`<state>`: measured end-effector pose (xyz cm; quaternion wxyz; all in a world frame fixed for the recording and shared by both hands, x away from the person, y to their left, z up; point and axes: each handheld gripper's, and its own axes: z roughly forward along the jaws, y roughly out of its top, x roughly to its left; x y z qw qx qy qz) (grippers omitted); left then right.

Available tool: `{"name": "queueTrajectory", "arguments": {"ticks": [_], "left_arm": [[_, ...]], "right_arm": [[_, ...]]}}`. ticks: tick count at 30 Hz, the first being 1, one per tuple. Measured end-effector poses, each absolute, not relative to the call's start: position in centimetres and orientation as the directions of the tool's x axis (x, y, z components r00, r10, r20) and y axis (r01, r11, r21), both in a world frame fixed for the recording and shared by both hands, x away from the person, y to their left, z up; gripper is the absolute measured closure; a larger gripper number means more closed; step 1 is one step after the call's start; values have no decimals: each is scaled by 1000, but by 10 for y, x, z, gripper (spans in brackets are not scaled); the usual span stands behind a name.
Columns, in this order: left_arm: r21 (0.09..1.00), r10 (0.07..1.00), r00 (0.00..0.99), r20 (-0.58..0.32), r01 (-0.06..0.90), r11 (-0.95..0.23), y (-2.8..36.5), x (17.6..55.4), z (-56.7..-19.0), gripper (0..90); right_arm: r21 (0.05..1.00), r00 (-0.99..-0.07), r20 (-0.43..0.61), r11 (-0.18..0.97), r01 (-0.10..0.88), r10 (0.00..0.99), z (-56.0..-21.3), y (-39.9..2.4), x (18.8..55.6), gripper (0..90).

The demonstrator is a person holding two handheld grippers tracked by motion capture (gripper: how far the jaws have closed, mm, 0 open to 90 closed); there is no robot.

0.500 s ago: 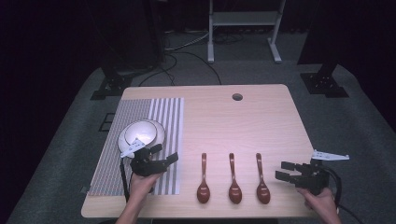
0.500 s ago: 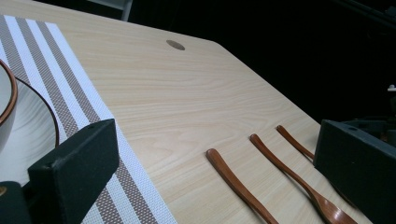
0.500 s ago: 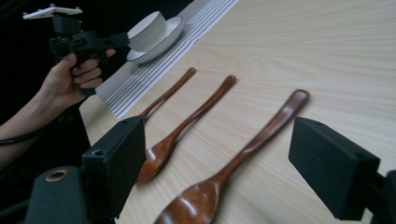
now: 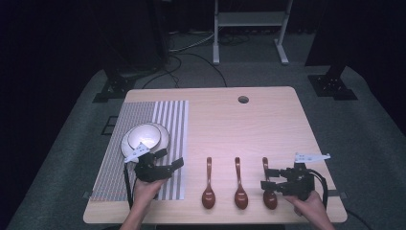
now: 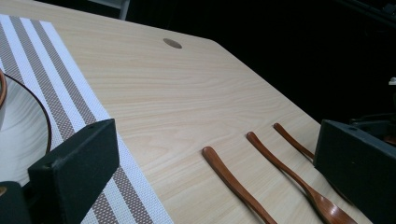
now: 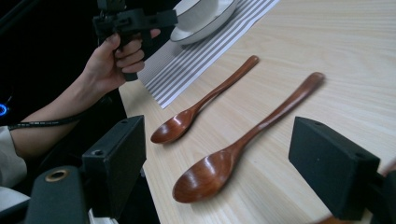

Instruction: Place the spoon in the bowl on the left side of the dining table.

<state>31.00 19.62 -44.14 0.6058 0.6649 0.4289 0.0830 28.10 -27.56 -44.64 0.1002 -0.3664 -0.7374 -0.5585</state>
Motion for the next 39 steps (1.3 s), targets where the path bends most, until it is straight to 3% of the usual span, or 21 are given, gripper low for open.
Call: {"name": "queueTrajectory", "arguments": {"ticks": [5,14,23,30,39], "left_arm": [[884,669,633,-390,460,81,195,309,-440,0],[877,667,630,-398,474,76,193,312,-442,0],[867,657,630,-414,493,74,193,315,-443,0],[851,652,622,-434,521,69,191,315,-445,0],[840,645,630,-432,542,33,180,316,-447,0]], "right_arm": [[738,-726,561,157,656,398,-448,-256,286,182],[711,-773,543,309,631,328,-441,-205,293,318],[628,-803,529,510,588,275,-442,-142,297,587],[597,-827,505,592,541,247,-451,-114,295,791],[576,-851,460,645,502,252,-459,-98,289,832]]}}
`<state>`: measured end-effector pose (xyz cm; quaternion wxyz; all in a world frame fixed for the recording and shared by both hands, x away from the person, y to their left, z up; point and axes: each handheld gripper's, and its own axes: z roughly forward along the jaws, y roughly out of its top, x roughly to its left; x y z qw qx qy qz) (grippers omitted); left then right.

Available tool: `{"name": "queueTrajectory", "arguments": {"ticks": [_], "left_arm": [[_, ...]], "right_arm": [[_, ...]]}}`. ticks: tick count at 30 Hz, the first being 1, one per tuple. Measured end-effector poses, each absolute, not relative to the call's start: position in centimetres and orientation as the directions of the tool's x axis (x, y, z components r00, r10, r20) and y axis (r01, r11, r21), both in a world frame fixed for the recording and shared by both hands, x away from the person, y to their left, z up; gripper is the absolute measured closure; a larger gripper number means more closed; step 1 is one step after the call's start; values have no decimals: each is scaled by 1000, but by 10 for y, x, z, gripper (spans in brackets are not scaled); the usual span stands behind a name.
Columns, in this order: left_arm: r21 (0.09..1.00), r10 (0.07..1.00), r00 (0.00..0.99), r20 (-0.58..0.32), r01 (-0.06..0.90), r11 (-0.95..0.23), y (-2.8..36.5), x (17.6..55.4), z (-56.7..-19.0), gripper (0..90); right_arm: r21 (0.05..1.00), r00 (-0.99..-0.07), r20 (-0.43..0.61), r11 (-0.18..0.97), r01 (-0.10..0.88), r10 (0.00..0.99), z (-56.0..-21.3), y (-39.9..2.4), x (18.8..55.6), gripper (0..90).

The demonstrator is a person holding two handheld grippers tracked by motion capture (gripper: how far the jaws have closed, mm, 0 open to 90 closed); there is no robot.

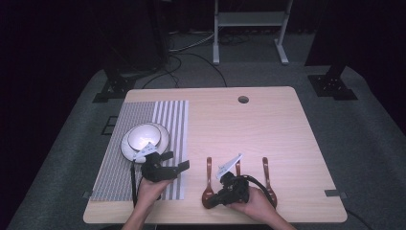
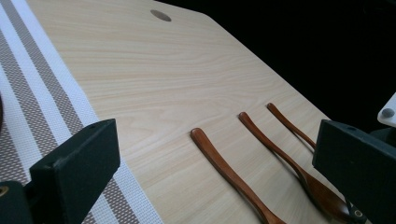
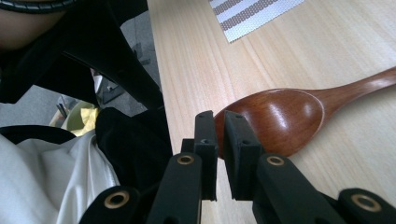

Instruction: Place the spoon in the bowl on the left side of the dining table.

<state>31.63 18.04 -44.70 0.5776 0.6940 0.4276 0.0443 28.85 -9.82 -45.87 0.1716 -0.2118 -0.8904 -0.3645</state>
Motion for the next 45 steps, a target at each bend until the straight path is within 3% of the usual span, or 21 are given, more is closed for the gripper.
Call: {"name": "queueTrajectory", "arguments": {"ticks": [14,24,26,31,36,45], "left_arm": [[822,629,645,-433,570,-19,164,317,-449,0],[806,616,650,-444,591,-42,149,318,-453,0],[805,610,654,-447,592,-44,148,319,-454,53],[788,607,641,-469,614,-40,146,321,-456,73],[773,595,644,-482,632,-57,138,324,-460,156],[766,568,642,-514,642,-33,141,326,-460,483]], "right_arm": [[584,-922,310,719,377,232,-466,-85,277,847],[595,-934,282,723,351,221,-466,-86,276,866],[598,-934,279,721,350,222,-466,-86,275,865],[604,-943,254,726,328,214,-466,-86,274,882],[610,-943,253,720,329,217,-467,-87,273,884],[624,-943,246,708,330,223,-468,-89,271,885]]}}
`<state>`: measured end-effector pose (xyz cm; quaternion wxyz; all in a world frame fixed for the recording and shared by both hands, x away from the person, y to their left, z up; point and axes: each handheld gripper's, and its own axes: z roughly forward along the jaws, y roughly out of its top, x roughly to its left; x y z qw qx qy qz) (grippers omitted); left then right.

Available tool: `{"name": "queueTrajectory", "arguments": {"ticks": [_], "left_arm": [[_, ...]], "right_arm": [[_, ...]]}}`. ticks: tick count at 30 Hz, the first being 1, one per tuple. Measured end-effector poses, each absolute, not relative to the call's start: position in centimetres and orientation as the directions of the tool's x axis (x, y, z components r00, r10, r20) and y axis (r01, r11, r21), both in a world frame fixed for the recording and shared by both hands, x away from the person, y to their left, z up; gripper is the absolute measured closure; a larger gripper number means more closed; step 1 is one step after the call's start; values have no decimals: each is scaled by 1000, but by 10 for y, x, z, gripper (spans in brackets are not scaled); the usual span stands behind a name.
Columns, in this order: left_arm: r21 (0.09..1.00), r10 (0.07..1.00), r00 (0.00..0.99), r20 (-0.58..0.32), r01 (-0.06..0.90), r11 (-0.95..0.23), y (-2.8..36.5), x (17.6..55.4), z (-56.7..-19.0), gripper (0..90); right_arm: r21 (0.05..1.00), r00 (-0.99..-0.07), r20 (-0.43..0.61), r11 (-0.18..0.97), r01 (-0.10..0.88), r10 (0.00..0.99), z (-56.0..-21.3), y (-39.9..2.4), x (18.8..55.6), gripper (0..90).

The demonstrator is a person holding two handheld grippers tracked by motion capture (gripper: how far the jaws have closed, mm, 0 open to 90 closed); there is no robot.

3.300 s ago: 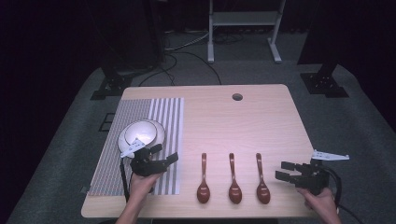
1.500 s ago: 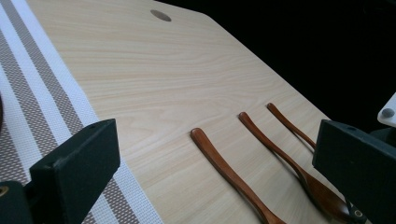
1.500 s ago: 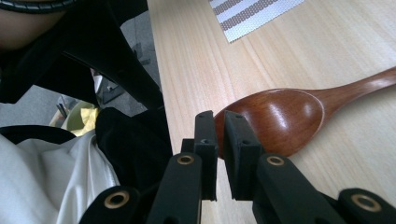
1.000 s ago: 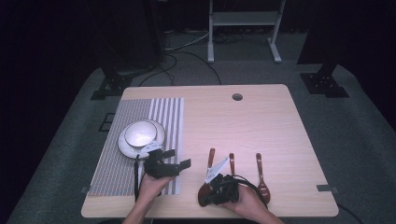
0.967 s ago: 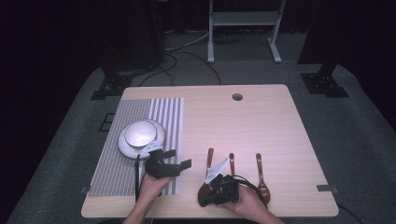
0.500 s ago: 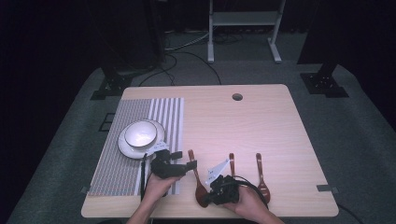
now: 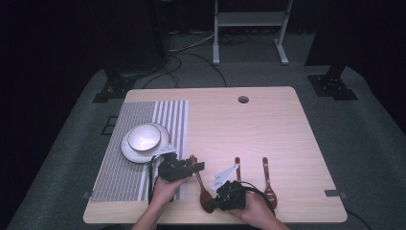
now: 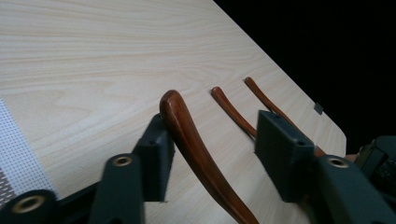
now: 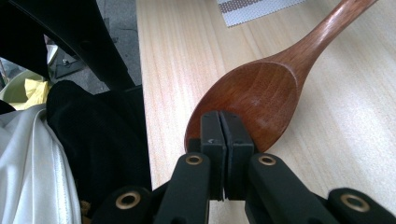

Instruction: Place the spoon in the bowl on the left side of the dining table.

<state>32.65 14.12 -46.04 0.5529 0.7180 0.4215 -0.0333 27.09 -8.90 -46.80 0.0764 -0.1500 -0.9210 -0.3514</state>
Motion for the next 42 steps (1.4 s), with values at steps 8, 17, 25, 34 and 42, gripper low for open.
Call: {"name": "queueTrajectory", "arguments": {"ticks": [8,17,25,34,42], "left_arm": [[755,539,635,-553,656,1,146,329,-462,745],[716,448,616,-649,692,85,150,333,-463,806],[706,406,611,-679,695,136,150,345,-457,841],[726,402,634,-661,676,128,140,356,-446,843],[751,432,651,-624,652,103,140,369,-433,843]], "right_arm": [[630,-941,255,700,335,221,-469,-90,271,883],[673,-919,321,628,391,228,-469,-107,275,712],[709,-893,340,544,449,293,-455,-142,283,587],[733,-847,370,440,519,382,-447,-189,286,461],[739,-810,357,389,550,466,-445,-216,288,373]]}}
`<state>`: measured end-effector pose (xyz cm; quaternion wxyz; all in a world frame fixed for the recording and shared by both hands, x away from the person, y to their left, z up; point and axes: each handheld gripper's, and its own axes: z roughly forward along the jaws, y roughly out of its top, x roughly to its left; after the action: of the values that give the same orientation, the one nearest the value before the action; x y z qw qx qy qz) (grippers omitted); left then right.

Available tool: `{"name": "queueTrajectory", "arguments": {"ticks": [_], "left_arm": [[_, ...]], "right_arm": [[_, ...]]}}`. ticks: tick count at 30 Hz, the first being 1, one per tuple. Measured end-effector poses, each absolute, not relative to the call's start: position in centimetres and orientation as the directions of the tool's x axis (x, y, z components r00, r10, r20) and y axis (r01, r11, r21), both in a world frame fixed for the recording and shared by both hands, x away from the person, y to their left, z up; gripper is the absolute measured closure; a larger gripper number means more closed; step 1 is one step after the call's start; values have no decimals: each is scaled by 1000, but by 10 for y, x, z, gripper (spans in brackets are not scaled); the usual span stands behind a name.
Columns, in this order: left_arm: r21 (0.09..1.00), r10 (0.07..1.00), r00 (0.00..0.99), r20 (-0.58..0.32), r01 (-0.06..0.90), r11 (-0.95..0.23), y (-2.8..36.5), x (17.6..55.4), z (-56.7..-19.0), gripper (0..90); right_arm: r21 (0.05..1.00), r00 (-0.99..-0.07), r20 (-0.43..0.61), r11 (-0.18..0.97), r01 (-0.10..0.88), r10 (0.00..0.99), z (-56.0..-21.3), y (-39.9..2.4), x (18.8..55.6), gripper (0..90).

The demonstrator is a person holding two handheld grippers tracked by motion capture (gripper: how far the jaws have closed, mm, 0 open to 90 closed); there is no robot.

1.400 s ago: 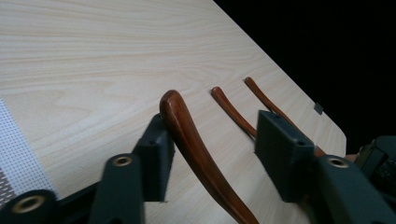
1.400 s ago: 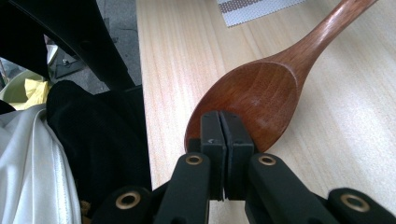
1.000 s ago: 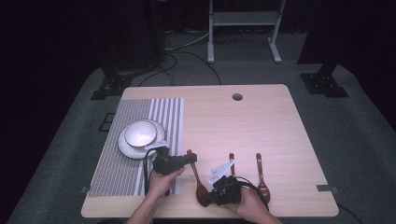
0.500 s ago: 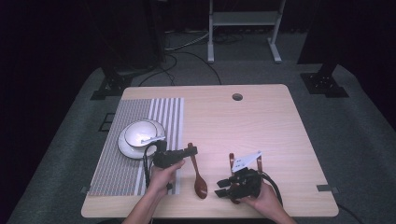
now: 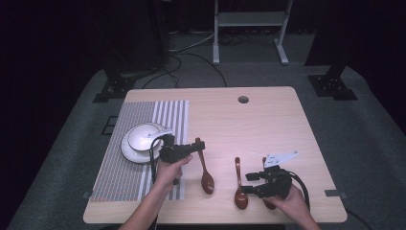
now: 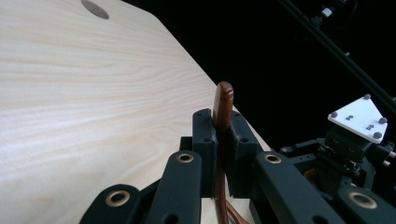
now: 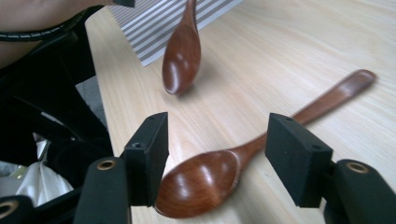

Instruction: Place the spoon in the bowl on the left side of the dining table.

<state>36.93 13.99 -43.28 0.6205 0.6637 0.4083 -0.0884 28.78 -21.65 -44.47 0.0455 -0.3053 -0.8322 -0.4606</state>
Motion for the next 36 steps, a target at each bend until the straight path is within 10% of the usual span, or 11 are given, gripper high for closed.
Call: {"name": "queueTrajectory", "arguments": {"ticks": [36], "left_arm": [[836,570,640,-515,524,166,213,416,-343,841]], "right_arm": [[748,-757,365,314,585,542,-444,-247,287,291]]}}
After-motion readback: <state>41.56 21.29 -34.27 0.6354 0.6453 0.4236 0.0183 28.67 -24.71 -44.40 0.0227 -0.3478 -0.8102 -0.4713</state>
